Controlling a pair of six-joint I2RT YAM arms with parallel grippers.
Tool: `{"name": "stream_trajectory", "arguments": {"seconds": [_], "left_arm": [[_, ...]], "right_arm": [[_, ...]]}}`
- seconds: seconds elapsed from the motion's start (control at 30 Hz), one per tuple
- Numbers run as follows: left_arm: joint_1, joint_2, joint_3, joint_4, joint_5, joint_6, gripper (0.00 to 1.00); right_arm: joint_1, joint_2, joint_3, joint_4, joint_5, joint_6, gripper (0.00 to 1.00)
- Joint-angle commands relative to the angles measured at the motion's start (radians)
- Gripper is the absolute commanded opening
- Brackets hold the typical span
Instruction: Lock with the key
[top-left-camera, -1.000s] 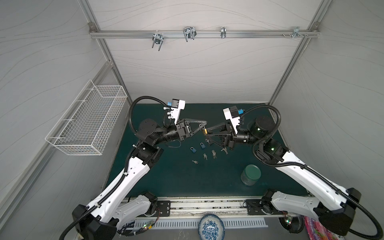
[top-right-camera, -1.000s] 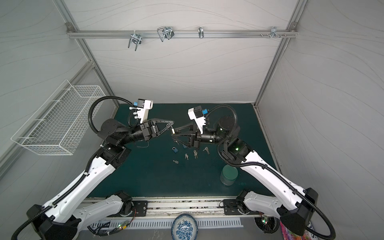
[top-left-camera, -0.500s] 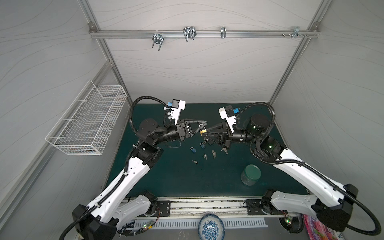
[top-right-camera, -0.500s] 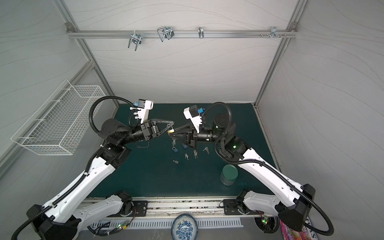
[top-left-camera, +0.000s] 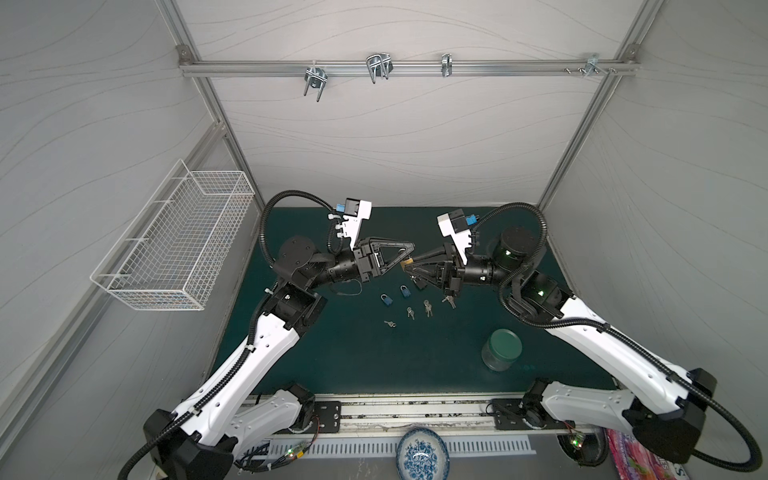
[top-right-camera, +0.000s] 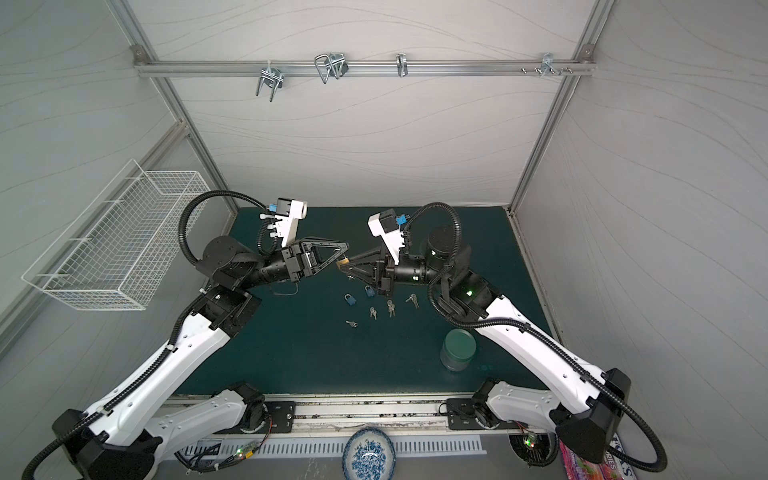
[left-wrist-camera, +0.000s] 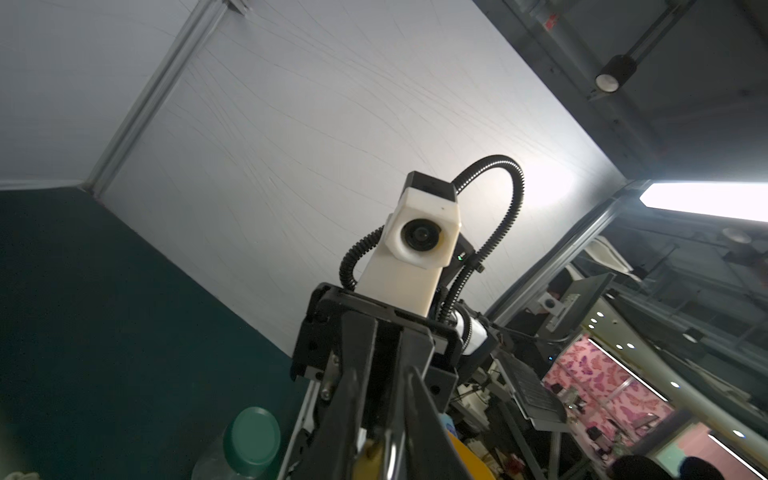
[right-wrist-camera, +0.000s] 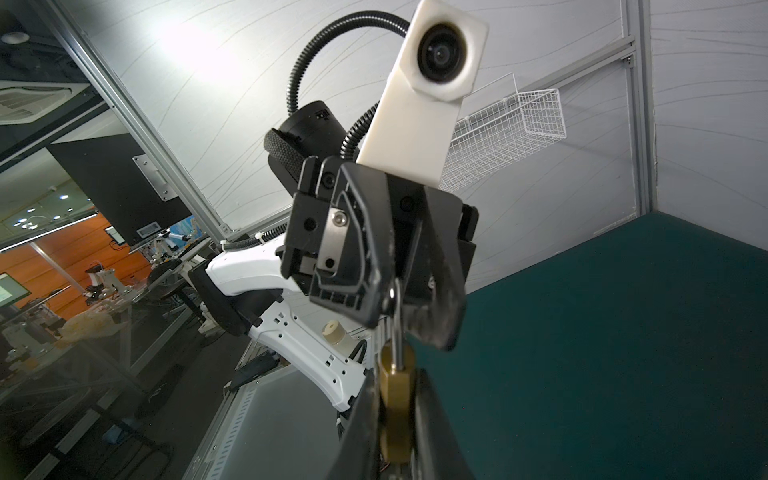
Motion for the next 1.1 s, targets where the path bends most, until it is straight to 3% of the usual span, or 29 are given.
{"name": "stream_trajectory", "arguments": {"seconds": [0.0, 0.1, 0.33, 0.53, 0.77, 1.07], "left_arm": [[0.000, -0.016, 0.061, -0.041, 0.008, 0.033, 0.28], [0.002, -0.022, 0.066, -0.060, 0.007, 0.046, 0.24], [0.002, -0.023, 0.061, -0.064, 0.010, 0.051, 0.17], [0.002, -0.021, 0.072, -0.076, 0.014, 0.059, 0.29], [0.002, -0.011, 0.074, -0.066, 0.025, 0.051, 0.29], [0.002, -0.014, 0.072, -0.060, 0.032, 0.051, 0.08]], "right_arm": [[-0.037, -0.014, 0.057, -0.035, -0.113, -0.016, 0.00], [-0.048, -0.001, 0.102, -0.115, -0.169, -0.044, 0.00], [-0.053, -0.002, 0.121, -0.185, -0.180, -0.068, 0.00], [-0.053, 0.013, 0.135, -0.223, -0.201, -0.077, 0.00], [-0.054, 0.023, 0.140, -0.217, -0.225, -0.060, 0.00], [-0.064, 0.001, 0.127, -0.231, -0.172, -0.071, 0.00]]}}
